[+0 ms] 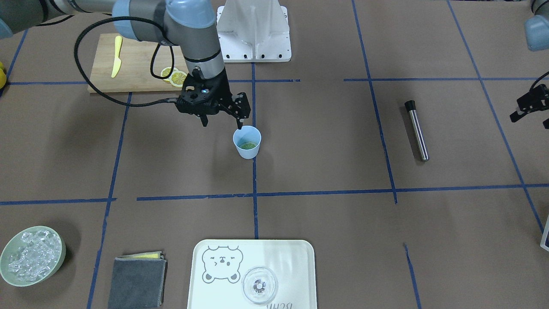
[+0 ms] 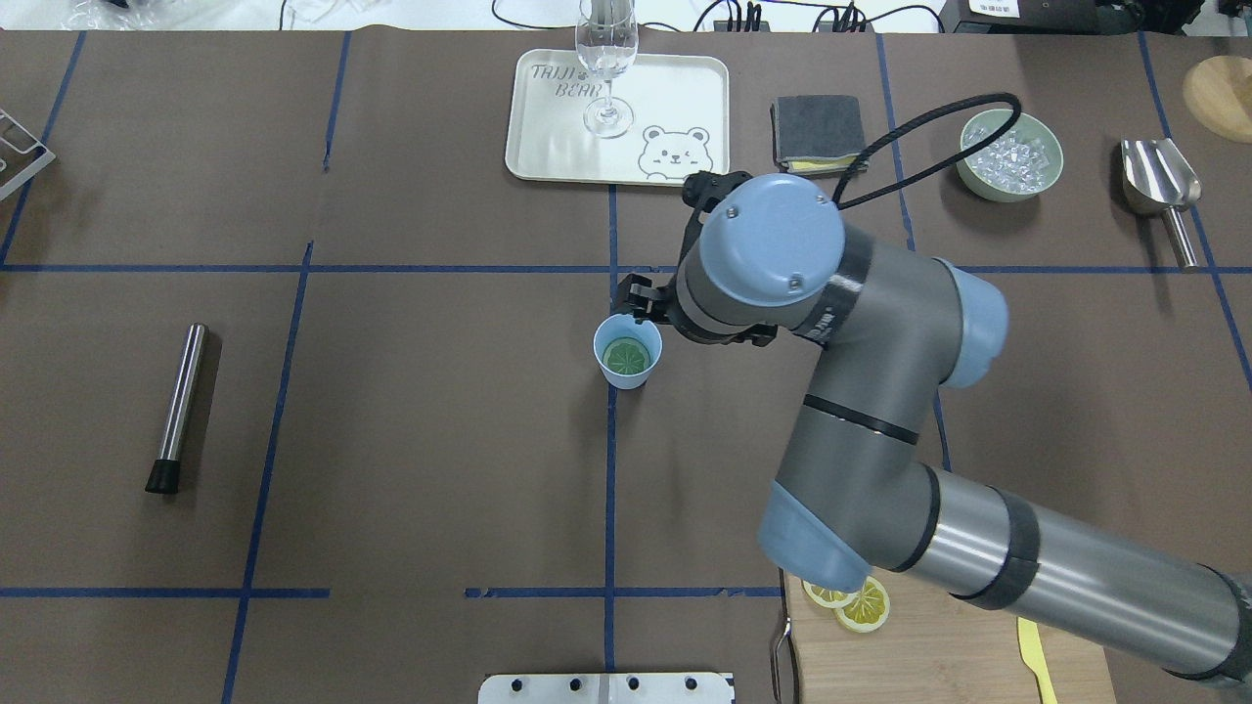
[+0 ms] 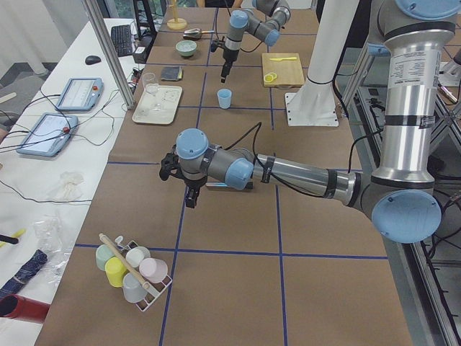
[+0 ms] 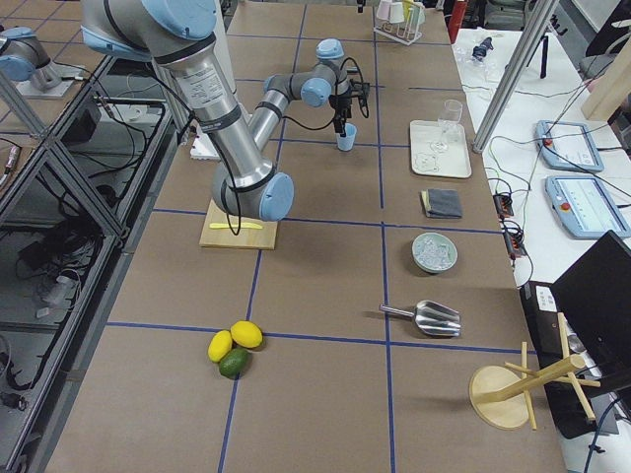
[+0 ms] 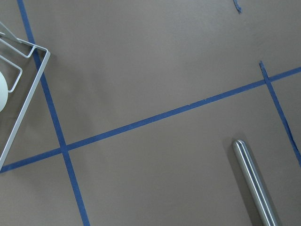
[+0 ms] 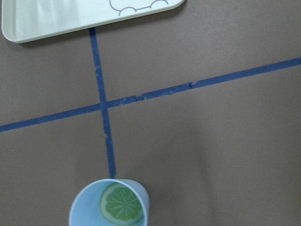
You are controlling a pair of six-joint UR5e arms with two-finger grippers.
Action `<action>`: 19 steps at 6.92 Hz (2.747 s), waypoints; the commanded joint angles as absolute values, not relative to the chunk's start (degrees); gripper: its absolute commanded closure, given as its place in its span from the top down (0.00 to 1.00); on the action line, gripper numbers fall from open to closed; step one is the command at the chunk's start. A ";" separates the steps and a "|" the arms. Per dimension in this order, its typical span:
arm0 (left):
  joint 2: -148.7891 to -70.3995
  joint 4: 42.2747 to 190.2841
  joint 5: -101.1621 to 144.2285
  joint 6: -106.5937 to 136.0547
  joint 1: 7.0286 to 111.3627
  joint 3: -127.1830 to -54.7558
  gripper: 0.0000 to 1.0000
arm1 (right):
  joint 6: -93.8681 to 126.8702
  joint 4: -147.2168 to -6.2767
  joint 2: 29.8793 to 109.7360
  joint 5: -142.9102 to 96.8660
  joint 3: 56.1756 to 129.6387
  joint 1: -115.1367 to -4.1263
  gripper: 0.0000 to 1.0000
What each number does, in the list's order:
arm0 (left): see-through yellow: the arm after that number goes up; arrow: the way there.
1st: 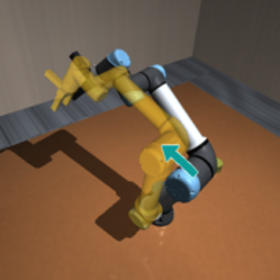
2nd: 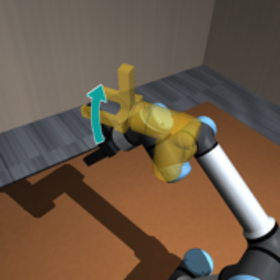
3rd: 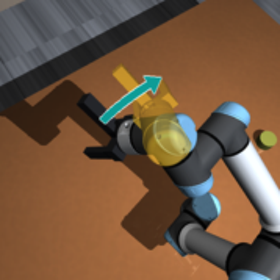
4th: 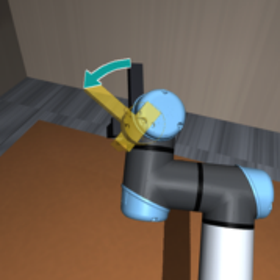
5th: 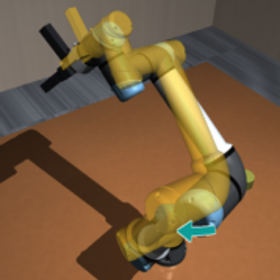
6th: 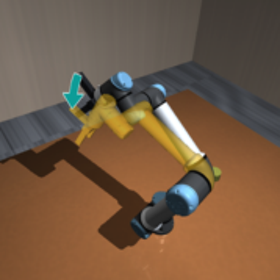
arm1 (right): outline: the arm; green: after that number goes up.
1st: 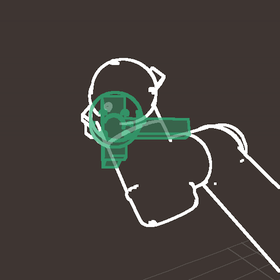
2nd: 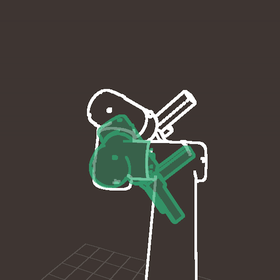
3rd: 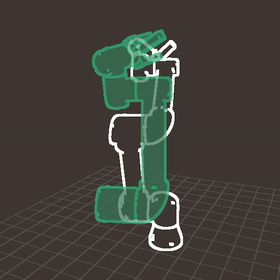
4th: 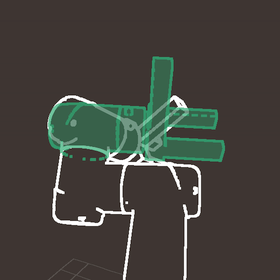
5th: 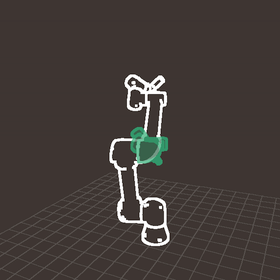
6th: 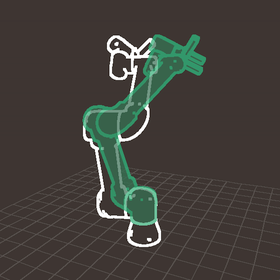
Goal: Squeeze lemon into cup
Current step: 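Raise the right gripper away from the cup while the left arm grasps the metal rod, then carry the metal rod over the blue cup with the left gripper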
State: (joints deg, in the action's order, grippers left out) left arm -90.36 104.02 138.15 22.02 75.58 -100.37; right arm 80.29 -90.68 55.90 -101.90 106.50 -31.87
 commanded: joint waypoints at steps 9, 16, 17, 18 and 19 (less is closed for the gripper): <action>-97.56 110.39 125.42 48.96 49.66 -92.20 0.31 | 65.74 -88.95 71.37 -106.17 114.35 -38.06 1.00; -101.66 108.73 117.03 53.49 50.45 -109.03 0.00 | 65.83 -88.86 71.28 -108.81 114.43 -41.39 1.00; -104.73 106.98 114.02 57.53 50.54 -112.90 0.00 | 65.74 -88.77 71.63 -108.98 114.52 -42.79 1.00; -107.72 106.88 111.99 57.83 49.93 -117.03 0.00 | 65.66 -88.77 71.98 -108.98 114.52 -43.32 1.00; -113.84 107.22 108.14 57.40 46.62 -117.24 0.00 | 65.57 -88.77 72.50 -108.98 114.87 -43.77 1.00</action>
